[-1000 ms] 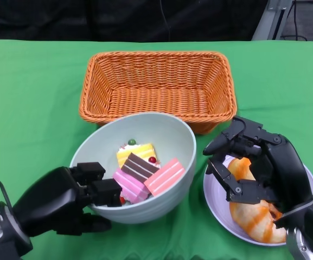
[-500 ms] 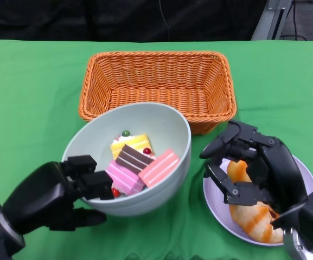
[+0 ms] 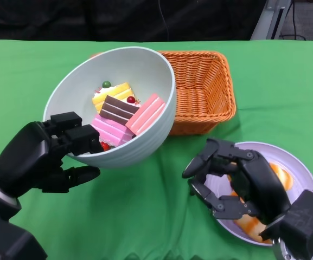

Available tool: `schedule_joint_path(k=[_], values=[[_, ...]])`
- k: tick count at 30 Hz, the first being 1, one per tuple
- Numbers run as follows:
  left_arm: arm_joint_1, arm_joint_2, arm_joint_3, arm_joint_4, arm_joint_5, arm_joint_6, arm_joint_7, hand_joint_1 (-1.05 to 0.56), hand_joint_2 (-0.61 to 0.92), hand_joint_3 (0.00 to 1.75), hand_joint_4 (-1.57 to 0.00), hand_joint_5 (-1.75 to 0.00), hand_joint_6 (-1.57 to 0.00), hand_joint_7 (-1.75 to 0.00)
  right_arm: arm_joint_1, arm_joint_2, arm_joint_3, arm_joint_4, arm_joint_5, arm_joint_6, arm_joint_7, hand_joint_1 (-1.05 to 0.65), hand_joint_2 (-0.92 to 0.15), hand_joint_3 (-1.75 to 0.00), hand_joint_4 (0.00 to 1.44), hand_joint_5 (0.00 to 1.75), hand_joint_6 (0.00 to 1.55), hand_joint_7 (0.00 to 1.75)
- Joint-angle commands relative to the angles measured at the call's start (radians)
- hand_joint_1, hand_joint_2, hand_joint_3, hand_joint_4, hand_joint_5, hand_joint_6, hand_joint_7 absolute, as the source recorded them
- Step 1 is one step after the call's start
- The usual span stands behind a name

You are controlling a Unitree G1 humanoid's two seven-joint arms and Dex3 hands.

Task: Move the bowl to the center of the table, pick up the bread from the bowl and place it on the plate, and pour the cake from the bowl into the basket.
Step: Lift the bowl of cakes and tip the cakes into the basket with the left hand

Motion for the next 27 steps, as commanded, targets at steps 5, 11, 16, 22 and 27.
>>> schedule_joint_path(k=[5,11,16,22,27], values=[[-0.062,-0.009,0.034,0.028,-0.045,-0.012,-0.025,-0.11,0.65,0.92,-0.65,-1.75,-0.70,-1.35,0.001,-0.006,0.014,0.053,-0.015,-0.039,0.003,-0.08,-0.65,-0.78,0.69,1.50,0.64,1.25],[-0.112,-0.038,0.034,0.063,-0.049,-0.001,-0.060,-0.10,0.69,0.84,-0.65,-1.75,-0.70,-1.32,-0.004,-0.004,0.031,0.082,-0.029,-0.053,0.004,-0.08,-0.59,-0.87,0.71,1.52,0.65,1.29],[-0.176,-0.073,0.025,0.127,-0.089,0.001,-0.136,-0.10,0.72,0.83,-0.63,-1.75,-0.69,-1.30,-0.007,0.003,0.044,0.116,-0.029,-0.069,0.013,-0.09,-0.54,-0.97,0.72,1.55,0.64,1.33],[-0.246,-0.121,0.026,0.207,-0.152,0.013,-0.246,-0.11,0.71,0.84,-0.66,-1.70,-0.73,-1.30,-0.008,0.012,0.056,0.146,-0.040,-0.095,0.009,-0.12,-0.56,-0.91,0.73,1.50,0.65,1.30],[-0.288,-0.154,0.026,0.248,-0.163,0.033,-0.281,-0.12,0.70,0.87,-0.70,-1.66,-0.75,-1.29,-0.008,0.017,0.065,0.163,-0.041,-0.101,0.007,-0.11,-0.58,-0.87,0.74,1.48,0.65,1.28]])
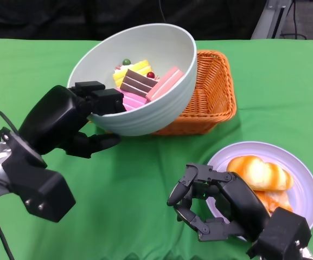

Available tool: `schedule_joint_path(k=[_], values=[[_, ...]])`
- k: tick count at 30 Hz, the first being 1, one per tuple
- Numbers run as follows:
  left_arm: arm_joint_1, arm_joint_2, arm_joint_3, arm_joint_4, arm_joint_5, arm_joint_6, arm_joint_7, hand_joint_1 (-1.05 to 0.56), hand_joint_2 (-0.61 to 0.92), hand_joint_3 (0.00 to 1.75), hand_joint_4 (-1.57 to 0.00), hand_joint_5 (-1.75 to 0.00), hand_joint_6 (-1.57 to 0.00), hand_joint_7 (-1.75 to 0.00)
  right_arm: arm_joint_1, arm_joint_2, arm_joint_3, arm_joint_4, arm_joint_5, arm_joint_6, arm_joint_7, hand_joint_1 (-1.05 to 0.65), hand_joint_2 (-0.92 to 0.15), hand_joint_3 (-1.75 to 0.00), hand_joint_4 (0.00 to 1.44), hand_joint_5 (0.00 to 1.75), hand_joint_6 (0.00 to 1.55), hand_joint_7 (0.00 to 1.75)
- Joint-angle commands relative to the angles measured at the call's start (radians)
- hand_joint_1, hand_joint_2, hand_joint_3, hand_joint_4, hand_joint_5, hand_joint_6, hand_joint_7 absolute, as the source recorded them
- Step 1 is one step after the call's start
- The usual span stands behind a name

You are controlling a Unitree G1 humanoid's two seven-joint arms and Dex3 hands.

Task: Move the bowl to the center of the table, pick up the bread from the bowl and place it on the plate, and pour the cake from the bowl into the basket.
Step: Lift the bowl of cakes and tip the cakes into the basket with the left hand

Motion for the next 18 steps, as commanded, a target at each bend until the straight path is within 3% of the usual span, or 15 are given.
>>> schedule_joint_path(k=[1,5,18], values=[[-0.057,-0.017,0.007,0.028,-0.035,0.011,-0.016,-0.13,0.70,0.88,-0.70,-1.66,-0.75,-1.29,-0.005,0.006,0.002,0.011,-0.002,-0.008,-0.005,-0.11,-0.58,-0.87,0.74,1.48,0.65,1.28],[-0.081,-0.043,0.007,0.049,-0.048,0.024,-0.047,-0.13,0.69,0.90,-0.67,-1.69,-0.74,-1.30,0.001,0.003,0.011,-0.003,-0.005,0.014,-0.005,-0.12,-0.60,-0.85,0.72,1.48,0.65,1.26],[-0.178,-0.156,0.019,0.103,-0.122,0.117,-0.208,-0.18,0.88,0.59,-0.64,-1.75,-0.66,-1.38,-0.003,0.012,0.026,0.020,-0.020,0.008,-0.018,-0.08,-0.61,-0.83,0.71,1.49,0.66,1.28]])
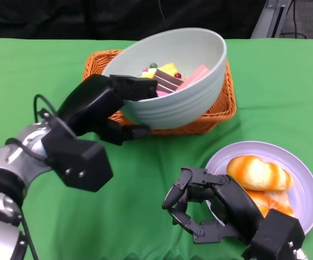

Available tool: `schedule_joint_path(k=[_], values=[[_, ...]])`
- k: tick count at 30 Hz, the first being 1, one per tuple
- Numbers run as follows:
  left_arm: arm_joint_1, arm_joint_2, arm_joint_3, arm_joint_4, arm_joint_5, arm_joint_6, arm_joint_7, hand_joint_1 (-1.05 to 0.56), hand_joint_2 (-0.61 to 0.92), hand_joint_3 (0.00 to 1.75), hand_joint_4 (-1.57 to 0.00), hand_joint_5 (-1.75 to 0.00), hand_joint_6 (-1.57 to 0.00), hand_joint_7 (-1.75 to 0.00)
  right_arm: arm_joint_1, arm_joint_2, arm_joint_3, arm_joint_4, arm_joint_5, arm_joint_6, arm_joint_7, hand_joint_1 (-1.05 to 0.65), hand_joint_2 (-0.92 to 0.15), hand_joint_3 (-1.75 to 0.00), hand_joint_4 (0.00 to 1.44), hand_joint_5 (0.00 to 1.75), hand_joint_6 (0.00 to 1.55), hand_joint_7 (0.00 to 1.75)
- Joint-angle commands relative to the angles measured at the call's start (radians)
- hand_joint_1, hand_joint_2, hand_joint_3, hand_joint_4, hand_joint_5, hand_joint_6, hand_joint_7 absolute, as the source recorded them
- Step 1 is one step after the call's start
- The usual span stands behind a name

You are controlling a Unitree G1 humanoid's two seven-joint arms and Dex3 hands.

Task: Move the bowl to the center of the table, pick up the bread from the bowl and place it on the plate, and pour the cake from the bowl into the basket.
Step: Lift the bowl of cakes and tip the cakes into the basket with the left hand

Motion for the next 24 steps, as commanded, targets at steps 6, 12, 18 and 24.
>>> schedule_joint_path(k=[6,12,18,24], values=[[-0.086,-0.048,0.040,0.025,-0.102,0.082,-0.099,-0.21,0.92,0.53,-0.63,-1.75,-0.63,-1.43,-0.014,0.012,0.009,0.053,-0.016,-0.023,-0.004,-0.08,-0.57,-0.87,0.71,1.54,0.65,1.32],[-0.118,-0.103,0.099,0.040,-0.216,0.193,-0.252,-0.19,0.92,0.56,-0.63,-1.75,-0.59,-1.48,-0.022,0.018,0.009,0.083,-0.032,-0.047,-0.015,-0.08,-0.54,-0.93,0.72,1.55,0.66,1.32],[-0.145,-0.144,0.157,0.048,-0.306,0.296,-0.379,-0.17,0.92,0.56,-0.60,-1.75,-0.56,-1.49,-0.028,0.017,0.013,0.092,-0.026,-0.027,-0.004,-0.07,-0.55,-0.93,0.69,1.64,0.65,1.32],[-0.170,-0.178,0.220,0.073,-0.374,0.408,-0.432,-0.16,0.92,0.58,-0.62,-1.75,-0.53,-1.59,-0.032,0.022,0.016,0.115,-0.041,-0.043,-0.024,-0.07,-0.56,-0.90,0.68,1.65,0.65,1.33]])
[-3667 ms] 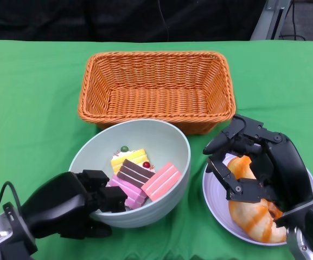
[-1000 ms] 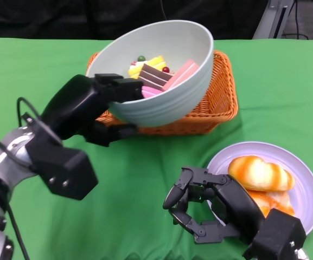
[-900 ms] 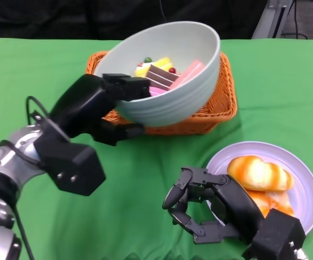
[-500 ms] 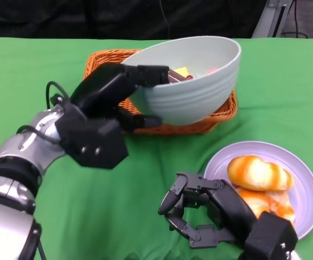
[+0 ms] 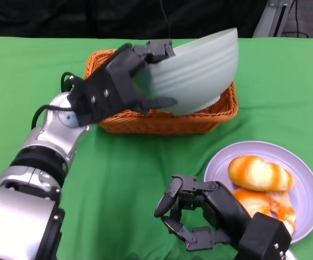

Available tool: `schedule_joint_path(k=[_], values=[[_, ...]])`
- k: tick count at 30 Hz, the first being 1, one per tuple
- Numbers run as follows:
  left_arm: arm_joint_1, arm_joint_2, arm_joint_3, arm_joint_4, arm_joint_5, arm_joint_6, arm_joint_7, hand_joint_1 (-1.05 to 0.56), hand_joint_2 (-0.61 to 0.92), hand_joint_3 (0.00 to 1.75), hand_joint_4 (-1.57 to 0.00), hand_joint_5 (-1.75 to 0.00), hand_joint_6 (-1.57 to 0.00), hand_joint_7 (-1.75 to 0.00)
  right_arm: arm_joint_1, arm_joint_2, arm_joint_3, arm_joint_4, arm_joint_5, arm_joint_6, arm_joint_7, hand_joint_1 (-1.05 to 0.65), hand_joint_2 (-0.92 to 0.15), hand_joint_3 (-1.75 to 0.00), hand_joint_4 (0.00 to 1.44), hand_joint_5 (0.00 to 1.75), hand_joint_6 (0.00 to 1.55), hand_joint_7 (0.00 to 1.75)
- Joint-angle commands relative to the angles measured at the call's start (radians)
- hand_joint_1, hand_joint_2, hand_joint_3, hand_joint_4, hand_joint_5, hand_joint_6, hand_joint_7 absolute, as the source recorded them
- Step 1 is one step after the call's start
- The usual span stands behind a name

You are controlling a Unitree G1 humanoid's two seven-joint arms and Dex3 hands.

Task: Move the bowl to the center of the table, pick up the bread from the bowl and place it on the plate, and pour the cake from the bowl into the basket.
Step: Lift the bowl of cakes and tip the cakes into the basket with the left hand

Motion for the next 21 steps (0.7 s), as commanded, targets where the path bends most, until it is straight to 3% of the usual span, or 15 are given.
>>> schedule_joint_path(k=[1,11,21], values=[[-0.049,-0.008,0.031,0.012,-0.035,0.042,-0.020,-0.16,0.92,0.58,-0.62,-1.75,-0.53,-1.59,-0.009,0.001,-0.006,0.022,-0.010,-0.019,-0.012,-0.07,-0.56,-0.90,0.69,1.65,0.65,1.33],[-0.065,-0.045,0.112,0.020,-0.106,0.114,-0.069,-0.18,0.92,0.60,-0.70,-1.75,-0.56,-1.58,-0.021,-0.001,-0.002,0.057,-0.032,-0.047,-0.027,-0.08,-0.52,-0.98,0.70,1.62,0.64,1.35],[-0.095,-0.084,0.214,0.022,-0.220,0.249,-0.141,-0.16,0.91,0.59,-0.74,-1.75,-0.61,-1.53,-0.019,-0.001,0.001,0.051,-0.047,-0.035,-0.034,-0.09,-0.56,-0.91,0.69,1.64,0.64,1.33]])
